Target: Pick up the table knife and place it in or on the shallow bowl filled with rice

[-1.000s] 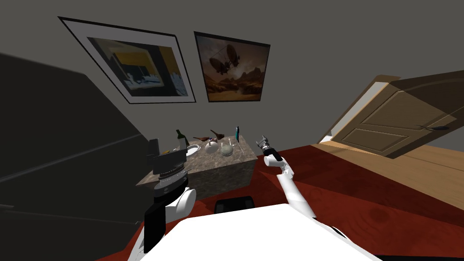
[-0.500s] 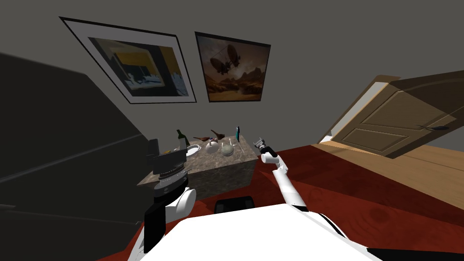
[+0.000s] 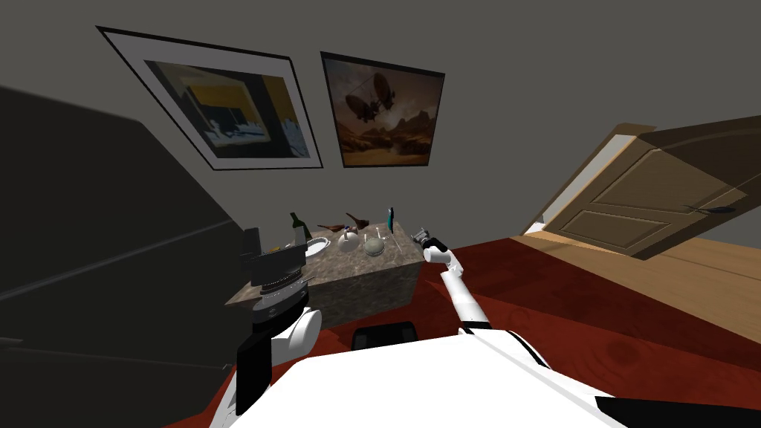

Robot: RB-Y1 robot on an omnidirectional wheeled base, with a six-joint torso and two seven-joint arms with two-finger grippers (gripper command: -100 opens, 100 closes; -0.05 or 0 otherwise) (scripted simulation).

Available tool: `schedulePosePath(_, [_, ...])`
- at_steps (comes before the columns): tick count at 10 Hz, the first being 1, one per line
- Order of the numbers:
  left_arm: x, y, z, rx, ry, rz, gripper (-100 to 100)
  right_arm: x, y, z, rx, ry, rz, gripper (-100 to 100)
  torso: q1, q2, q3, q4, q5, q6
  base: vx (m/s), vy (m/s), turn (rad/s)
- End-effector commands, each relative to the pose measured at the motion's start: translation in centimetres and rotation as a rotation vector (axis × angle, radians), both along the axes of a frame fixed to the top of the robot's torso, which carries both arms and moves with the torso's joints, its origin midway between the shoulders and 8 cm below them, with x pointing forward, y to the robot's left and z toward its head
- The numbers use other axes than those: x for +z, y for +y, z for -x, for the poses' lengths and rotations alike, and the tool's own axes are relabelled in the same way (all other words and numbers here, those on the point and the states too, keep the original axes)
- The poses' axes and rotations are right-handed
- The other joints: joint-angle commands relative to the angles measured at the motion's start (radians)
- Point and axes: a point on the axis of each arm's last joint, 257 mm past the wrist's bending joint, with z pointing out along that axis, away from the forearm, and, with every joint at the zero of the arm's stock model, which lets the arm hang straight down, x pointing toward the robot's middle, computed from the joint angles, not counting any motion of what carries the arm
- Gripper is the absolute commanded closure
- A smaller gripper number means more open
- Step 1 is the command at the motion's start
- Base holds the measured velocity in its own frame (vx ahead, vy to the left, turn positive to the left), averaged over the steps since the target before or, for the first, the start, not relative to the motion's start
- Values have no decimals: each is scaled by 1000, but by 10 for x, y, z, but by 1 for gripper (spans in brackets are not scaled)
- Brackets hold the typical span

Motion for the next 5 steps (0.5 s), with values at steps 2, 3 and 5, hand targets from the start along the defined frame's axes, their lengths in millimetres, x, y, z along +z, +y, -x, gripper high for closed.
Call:
schedulePosePath(2, [0,0,0,0,0,0,0,-16,13,-5,0,59,-89,-100,0,0,0,0,0,0,10,17,-6])
schedulePosePath(3, [0,0,0,0,0,0,0,-27,24,-11,5,103,-135,-100,0,0,0,0,0,0,10,19,-10])
schedulePosePath(5, [0,0,0,0,0,0,0,-42,35,-13,4,159,-197,-100,0,0,0,0,0,0,10,19,-6])
